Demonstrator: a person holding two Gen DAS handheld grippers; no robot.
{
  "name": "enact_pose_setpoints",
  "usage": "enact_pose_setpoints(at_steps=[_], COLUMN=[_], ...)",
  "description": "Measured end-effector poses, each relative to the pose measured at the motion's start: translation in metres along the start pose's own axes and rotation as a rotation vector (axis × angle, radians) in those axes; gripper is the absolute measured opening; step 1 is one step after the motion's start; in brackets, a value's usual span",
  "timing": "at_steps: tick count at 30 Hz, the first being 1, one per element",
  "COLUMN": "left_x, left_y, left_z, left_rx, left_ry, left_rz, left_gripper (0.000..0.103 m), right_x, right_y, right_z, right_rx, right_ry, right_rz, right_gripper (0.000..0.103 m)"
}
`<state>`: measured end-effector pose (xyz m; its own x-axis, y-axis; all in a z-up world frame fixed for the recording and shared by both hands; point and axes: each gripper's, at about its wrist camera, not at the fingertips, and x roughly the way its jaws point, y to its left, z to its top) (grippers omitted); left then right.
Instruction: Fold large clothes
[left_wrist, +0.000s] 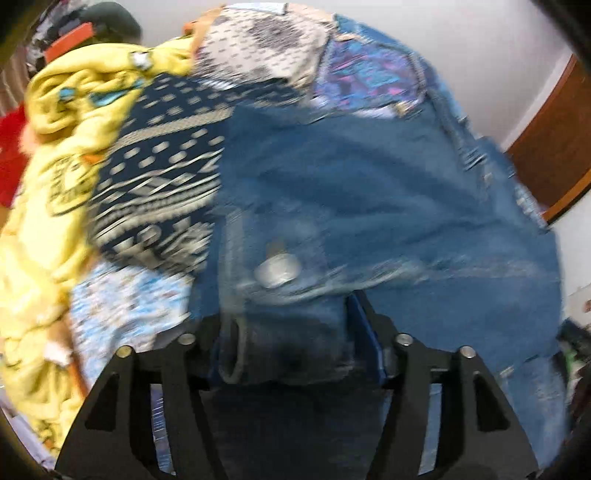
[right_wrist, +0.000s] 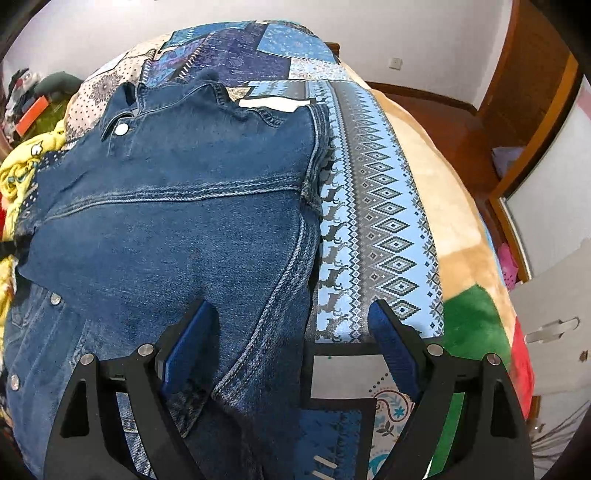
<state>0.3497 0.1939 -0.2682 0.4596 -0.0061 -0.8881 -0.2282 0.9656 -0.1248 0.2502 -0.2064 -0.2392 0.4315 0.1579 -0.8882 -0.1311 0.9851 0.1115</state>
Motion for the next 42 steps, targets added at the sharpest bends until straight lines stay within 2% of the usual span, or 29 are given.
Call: enact_pose_setpoints(at_steps=[4,7,8,11,15,20,25,29,32,34,36,38,39,41,42], left_x=[-0.009,-0.020,-0.024,-0.042,-0.056,-0.038,-0.006,0.021,0.038,0.047,0.054,0.058,0.058,0.057,0.056], left_y=[0.026,0.034,0.034,0.028,0.027,0.029,0.040,0.046,0.050,0.053,0.053,0.051,0.050,0.050,0.050], left_z=[-0.018,-0.019,-0.017,-0.005,0.023,0.068,0.094,0.109,0.116,0.120,0.121,0.123,0.124,0.126,0.127], left_rx=[-0.050,-0.055,-0.009,0.030,0.043,0.037,-0.008,-0.019,-0.032,-0.040,-0.033,-0.019,-0.022,-0.052,-0.064], left_ry=[0.002,0.010,-0.013,-0.053,-0.100,-0.089,-0.038,-0.021,-0.007,-0.003,0.004,-0.002,-0.005,-0.016,-0.023], left_rz=[-0.026,-0.054,-0.029,0.004,0.011,0.023,-0.008,-0.009,-0.028,-0.057,-0.084,-0.111,-0.131,-0.149,-0.157], left_gripper=[0.081,0.082,0.082,0.082,0.083,0.083,0.083,0.083,0.082,0.074,0.064,0.049,0.032,0.022,0.012], right_x=[0.001,0.000,-0.001,-0.006,-0.015,-0.018,0.005,0.037,0.055,0.061,0.064,0.066,0.067,0.068,0.067], right_y=[-0.005,-0.005,-0.005,-0.006,-0.009,-0.014,-0.018,-0.031,-0.037,-0.038,-0.038,-0.037,-0.037,-0.035,-0.035], right_z=[0.000,0.001,0.002,0.010,0.030,0.061,0.088,0.101,0.109,0.112,0.114,0.114,0.114,0.115,0.117], right_rx=[0.026,0.030,0.031,0.032,0.034,0.053,0.053,0.121,0.166,0.184,0.190,0.198,0.205,0.200,0.194], right_ry=[0.016,0.021,0.023,0.012,-0.029,-0.073,-0.039,0.020,0.033,0.030,0.018,0.023,0.023,0.011,0.004], right_rz=[0.025,0.035,0.040,0.061,0.083,0.123,0.122,0.175,0.200,0.217,0.237,0.265,0.272,0.283,0.278], right_gripper=[0.085,0.085,0.085,0.085,0.085,0.085,0.085,0.085,0.083,0.072,0.047,0.029,0.023,0.018,0.018])
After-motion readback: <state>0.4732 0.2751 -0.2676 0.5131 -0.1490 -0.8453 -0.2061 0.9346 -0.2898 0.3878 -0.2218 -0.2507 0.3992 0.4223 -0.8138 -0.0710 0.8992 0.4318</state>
